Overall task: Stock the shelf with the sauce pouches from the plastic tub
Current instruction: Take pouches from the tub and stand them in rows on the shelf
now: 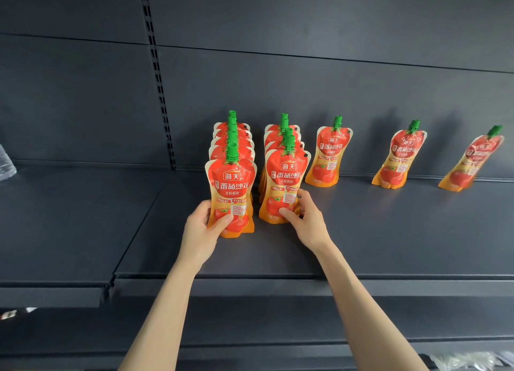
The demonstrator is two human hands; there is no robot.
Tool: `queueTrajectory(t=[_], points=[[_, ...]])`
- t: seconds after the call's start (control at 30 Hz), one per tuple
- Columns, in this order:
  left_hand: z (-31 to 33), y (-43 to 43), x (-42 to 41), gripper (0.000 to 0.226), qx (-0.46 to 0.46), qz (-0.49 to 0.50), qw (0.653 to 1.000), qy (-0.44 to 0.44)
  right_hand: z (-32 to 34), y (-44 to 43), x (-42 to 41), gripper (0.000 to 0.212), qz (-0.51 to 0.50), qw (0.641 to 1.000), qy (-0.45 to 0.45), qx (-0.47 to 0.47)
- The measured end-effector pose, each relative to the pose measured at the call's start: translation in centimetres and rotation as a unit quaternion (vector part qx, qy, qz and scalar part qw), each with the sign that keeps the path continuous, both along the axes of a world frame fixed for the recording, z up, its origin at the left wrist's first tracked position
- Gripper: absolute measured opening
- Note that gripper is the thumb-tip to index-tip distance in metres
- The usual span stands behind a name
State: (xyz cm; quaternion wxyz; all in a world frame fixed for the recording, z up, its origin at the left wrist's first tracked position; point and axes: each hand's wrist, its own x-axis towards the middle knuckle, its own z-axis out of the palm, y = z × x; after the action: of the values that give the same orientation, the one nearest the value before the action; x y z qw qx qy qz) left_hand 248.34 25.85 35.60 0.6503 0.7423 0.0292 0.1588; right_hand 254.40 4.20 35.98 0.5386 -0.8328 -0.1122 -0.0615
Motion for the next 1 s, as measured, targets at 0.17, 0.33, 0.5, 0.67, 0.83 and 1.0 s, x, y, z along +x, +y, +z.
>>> queueTrajectory(t=[0.17, 0.33, 0.5, 0.67, 0.83, 1.0], points=[[0.1, -0.1, -0.1, 0.027, -0.002, 0.003, 1.000, 0.004, 0.0, -0.1, -0.1, 0.051, 0.000, 1.000, 0.005, 0.001], [0.2, -0.1, -0.3, 0.029, 0.010, 0.010, 1.000, 0.000, 0.1, 0.0, -0.2, 0.050, -0.008, 1.000, 0.004, -0.005], [0.0, -0.3, -0.8, 0.036, 0.056, 0.033, 0.998, -0.009, 0.0, 0.1, -0.5, 0.054, -0.041, 0.998, 0.001, -0.041], [-0.2, -0.2, -1.7, 0.035, 0.097, 0.095, 0.991, -0.017, 0.0, -0.1, -1.4, 0.059, -0.100, 0.993, -0.012, -0.067], [-0.2, -1.3, -4.1, 0.033, 0.179, 0.148, 0.972, -0.041, 0.4, -1.1, -4.2, 0.043, -0.139, 0.986, -0.054, -0.079], [1.2, -4.6, -6.6, 0.025, 0.198, 0.075, 0.973, -0.094, 1.6, -3.3, -8.4, 0.026, -0.164, 0.982, -0.080, -0.044]])
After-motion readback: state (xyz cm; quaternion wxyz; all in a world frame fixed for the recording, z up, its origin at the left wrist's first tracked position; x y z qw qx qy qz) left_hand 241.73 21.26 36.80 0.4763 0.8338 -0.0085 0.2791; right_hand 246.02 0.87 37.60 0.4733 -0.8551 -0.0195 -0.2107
